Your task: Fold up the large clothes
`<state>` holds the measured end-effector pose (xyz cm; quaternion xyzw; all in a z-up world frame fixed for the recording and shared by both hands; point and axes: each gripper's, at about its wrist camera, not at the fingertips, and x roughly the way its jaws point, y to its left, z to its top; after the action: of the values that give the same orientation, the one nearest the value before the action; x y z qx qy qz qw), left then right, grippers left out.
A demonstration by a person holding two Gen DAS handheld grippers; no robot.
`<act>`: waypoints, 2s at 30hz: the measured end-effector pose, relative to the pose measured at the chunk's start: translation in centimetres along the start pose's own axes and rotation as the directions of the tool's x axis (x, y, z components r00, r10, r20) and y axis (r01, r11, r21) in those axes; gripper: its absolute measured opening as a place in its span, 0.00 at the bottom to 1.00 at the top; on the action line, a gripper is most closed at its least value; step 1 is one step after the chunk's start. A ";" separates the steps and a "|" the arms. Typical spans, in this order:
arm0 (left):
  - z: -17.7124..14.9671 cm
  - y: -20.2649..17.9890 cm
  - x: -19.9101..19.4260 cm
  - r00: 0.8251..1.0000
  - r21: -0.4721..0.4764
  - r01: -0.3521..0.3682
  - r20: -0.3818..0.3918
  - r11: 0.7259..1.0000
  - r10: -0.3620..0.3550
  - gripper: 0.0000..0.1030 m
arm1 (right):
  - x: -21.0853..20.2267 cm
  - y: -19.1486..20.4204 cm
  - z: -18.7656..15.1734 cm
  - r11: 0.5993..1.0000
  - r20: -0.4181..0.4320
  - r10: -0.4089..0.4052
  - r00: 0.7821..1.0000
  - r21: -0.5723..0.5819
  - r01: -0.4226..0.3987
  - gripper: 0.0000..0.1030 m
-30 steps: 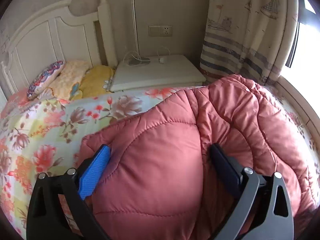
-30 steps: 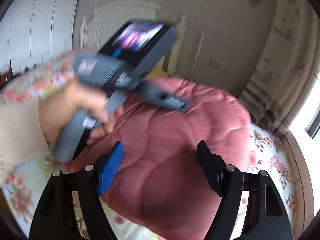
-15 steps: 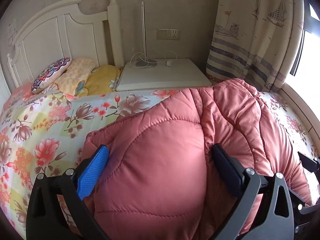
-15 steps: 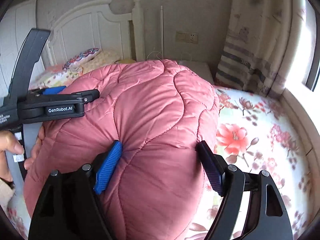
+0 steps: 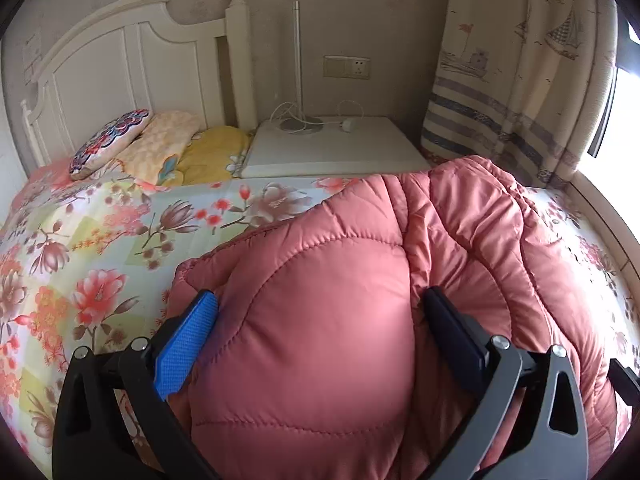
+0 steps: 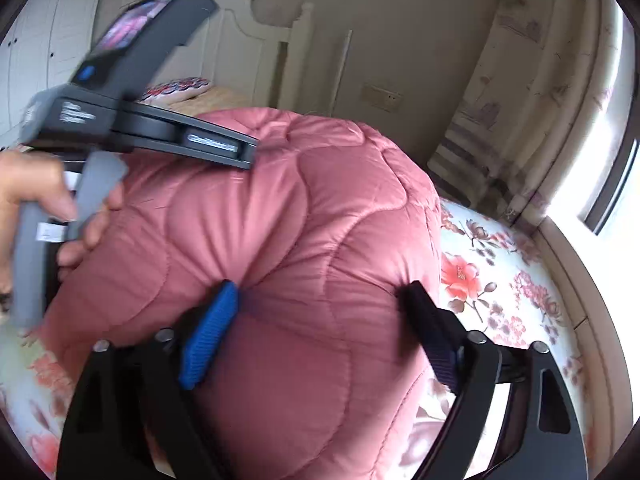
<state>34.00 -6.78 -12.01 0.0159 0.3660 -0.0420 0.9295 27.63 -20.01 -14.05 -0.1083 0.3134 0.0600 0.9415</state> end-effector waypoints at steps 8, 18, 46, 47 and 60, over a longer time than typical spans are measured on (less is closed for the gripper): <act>0.0 2.7 -2.7 0.999 -0.129 0.044 -0.009 0.991 -0.045 0.98 | -0.6 -2.2 1.0 0.995 -0.036 0.077 0.996 0.065 -0.075 0.84; -3.9 4.3 -16.9 0.954 -0.049 -0.199 0.220 0.979 0.205 0.98 | -12.9 -4.2 2.5 0.988 0.102 -0.035 0.994 0.151 0.019 0.84; -13.1 -0.7 -31.4 0.960 -0.019 -0.119 0.253 0.993 0.120 0.98 | -23.5 -3.2 -1.4 0.973 0.179 -0.105 0.978 0.222 0.064 0.84; -13.2 -0.7 -31.6 0.962 -0.014 -0.113 0.249 0.994 0.113 0.98 | -23.4 -2.9 -1.5 0.974 0.173 -0.099 0.980 0.219 0.059 0.84; -13.4 0.2 -33.3 0.941 -0.059 -0.092 0.320 0.994 0.106 0.98 | -24.4 0.1 -1.8 0.986 0.178 -0.043 0.983 0.166 0.013 0.84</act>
<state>0.62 -3.58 0.90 0.0072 0.2085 0.0105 0.9779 7.19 -21.42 -0.74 -0.0288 0.2290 0.0302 0.9725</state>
